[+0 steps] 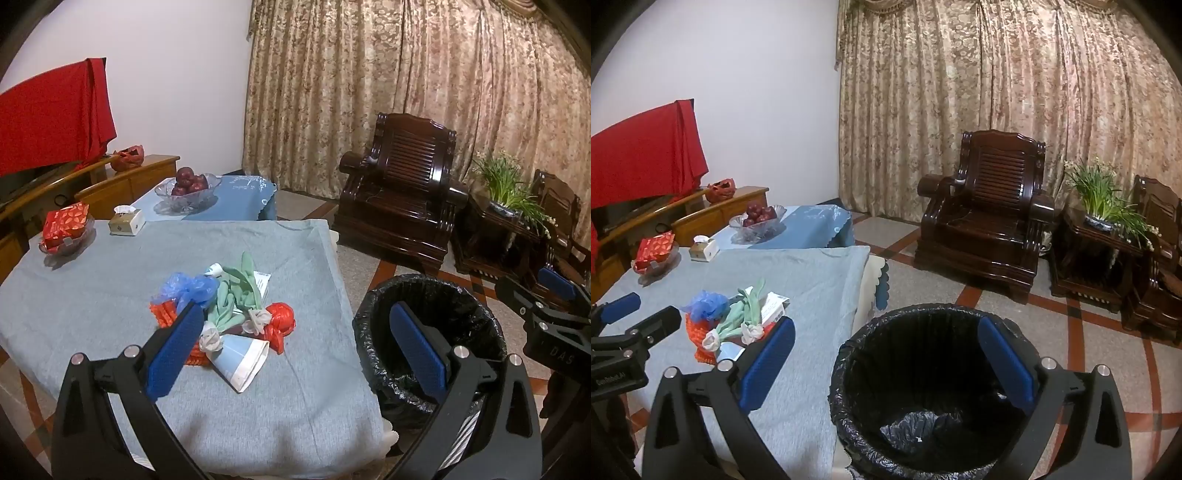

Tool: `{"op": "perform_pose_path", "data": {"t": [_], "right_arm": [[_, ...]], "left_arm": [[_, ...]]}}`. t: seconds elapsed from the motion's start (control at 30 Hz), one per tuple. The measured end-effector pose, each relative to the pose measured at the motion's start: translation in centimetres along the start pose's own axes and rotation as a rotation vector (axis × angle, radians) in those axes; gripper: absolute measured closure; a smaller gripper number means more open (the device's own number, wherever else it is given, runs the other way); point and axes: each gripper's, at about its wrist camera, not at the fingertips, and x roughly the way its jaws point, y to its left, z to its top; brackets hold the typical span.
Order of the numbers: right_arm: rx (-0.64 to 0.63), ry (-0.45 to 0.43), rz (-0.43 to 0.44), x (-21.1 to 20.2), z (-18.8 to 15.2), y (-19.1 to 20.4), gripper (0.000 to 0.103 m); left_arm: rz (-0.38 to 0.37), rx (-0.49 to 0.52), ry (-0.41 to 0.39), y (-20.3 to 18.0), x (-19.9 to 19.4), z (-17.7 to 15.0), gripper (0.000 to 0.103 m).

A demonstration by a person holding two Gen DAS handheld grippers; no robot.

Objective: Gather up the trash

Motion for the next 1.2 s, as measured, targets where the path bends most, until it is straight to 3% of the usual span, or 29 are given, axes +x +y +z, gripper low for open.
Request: {"op": "perform_pose_path", "data": {"t": [1.2], "right_arm": [[-0.005,0.011,-0.001,0.58,-0.55,0.53,0.006]], "left_arm": [[0.000,-0.002,0.004,0.01,0.04,0.01,0.005]]}}
